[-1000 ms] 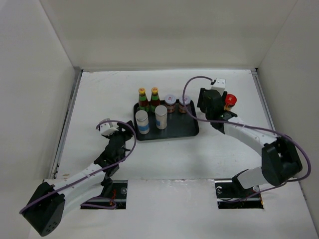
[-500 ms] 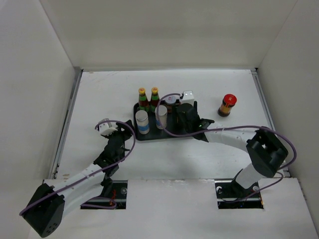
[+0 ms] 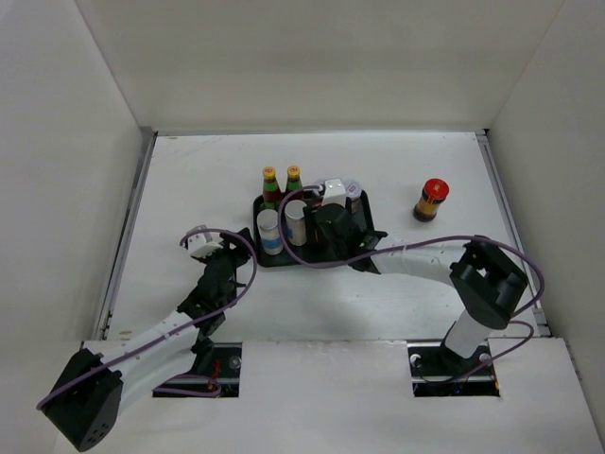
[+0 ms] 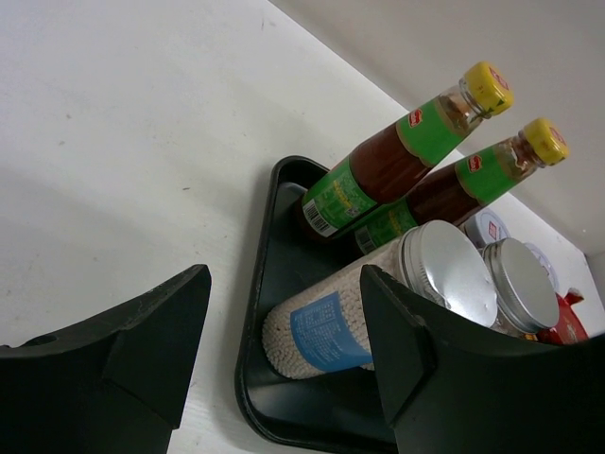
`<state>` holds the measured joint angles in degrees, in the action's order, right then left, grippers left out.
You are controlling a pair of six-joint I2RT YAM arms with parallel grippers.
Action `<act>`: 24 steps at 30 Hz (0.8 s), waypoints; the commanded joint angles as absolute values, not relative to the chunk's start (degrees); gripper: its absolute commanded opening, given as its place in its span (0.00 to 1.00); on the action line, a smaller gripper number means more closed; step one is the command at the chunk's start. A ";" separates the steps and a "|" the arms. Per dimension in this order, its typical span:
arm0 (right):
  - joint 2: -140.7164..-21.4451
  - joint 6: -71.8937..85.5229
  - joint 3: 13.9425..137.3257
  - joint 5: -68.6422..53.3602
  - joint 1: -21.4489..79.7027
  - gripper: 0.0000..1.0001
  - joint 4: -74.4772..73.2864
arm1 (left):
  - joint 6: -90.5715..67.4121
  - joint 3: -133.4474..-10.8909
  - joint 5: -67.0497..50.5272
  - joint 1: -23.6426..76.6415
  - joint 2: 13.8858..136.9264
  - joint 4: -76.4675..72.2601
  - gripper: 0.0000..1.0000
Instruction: Organize the condiment bottles
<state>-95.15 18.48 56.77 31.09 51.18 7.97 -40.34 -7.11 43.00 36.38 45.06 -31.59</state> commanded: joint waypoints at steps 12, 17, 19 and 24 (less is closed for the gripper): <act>-86.85 17.41 56.17 31.91 51.28 0.99 14.59 | -41.13 -6.86 42.71 36.17 46.75 -35.24 0.64; -76.57 17.40 49.06 30.76 46.73 0.74 14.59 | -40.25 -7.03 42.98 36.43 47.99 -36.47 0.63; -72.53 17.93 46.94 31.64 42.60 0.47 14.15 | -40.25 -6.68 42.98 36.43 46.24 -36.47 0.63; -66.80 20.48 43.51 36.99 29.33 0.36 10.82 | -40.08 -6.41 43.42 36.69 45.70 -36.39 0.63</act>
